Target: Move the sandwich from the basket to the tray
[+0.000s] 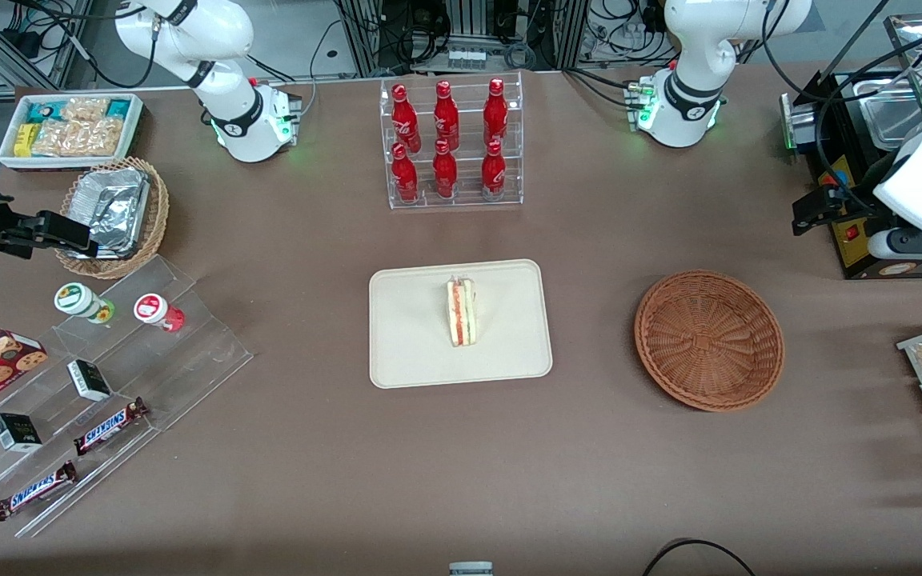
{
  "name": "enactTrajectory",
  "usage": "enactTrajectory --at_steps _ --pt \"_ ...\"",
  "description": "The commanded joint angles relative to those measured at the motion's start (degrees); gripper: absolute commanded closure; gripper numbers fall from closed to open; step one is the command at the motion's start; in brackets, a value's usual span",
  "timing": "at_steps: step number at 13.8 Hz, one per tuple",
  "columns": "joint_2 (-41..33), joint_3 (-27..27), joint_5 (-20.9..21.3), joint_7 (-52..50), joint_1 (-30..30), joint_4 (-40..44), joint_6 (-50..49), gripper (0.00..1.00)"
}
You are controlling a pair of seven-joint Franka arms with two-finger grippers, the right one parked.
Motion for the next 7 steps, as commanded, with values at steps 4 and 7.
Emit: enactTrajectory --at_steps 4,7 --pt "2.15 -0.65 1.67 0.90 0.42 4.21 0.27 0.00" --pt "2.25 -0.65 1.58 0.81 0.41 5.37 0.01 0.00"
